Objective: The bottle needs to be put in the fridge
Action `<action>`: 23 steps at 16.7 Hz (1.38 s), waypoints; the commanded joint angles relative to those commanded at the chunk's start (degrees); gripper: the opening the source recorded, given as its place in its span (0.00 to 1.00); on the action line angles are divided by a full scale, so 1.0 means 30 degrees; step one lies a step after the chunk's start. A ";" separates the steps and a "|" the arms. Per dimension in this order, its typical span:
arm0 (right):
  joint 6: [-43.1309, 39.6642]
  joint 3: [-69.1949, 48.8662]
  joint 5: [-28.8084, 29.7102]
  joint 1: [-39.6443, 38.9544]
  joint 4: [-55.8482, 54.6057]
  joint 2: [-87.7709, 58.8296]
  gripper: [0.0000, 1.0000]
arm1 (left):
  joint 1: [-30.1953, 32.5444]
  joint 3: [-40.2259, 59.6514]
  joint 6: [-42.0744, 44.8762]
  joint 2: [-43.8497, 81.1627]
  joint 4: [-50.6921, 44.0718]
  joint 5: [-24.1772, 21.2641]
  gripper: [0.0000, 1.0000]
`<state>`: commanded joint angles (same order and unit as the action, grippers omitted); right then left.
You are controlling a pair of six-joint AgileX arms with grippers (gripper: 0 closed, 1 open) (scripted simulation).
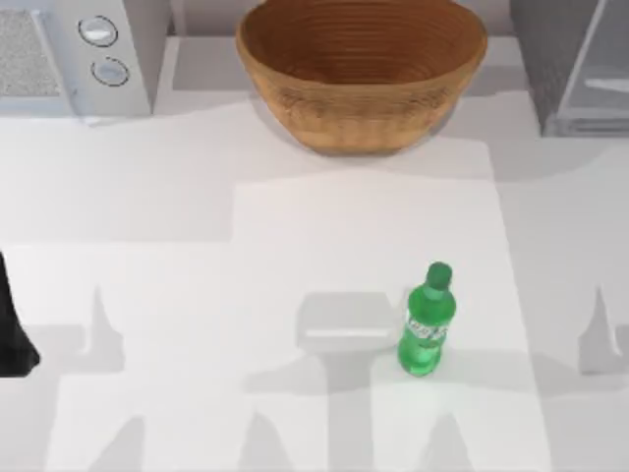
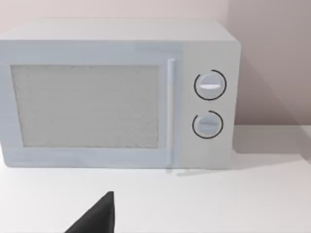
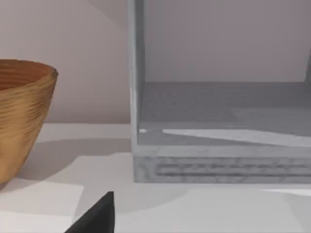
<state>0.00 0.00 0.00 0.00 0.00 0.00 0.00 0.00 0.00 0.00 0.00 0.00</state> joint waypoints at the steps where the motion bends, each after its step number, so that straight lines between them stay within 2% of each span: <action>1: 0.0000 0.0000 0.0000 0.0000 0.0000 0.0000 1.00 | 0.0000 0.0000 0.0000 0.0000 0.0000 0.0000 1.00; 4: 0.0021 -0.0046 -0.0093 -0.0267 -0.0570 -0.0586 1.00 | 0.0000 0.0000 0.0000 0.0000 0.0000 0.0000 1.00; 8: 0.0055 -0.0151 -0.0468 -0.1589 -0.4025 -0.4206 1.00 | 0.0000 0.0000 0.0000 0.0000 0.0000 0.0000 1.00; 23: -0.0336 0.0489 -0.2412 -0.9493 -2.8282 -3.1811 1.00 | 0.0000 0.0000 0.0000 0.0000 0.0000 0.0000 1.00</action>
<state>-1.01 1.47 -7.24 -28.48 -84.85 -95.43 0.00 0.00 0.00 0.00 0.00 0.00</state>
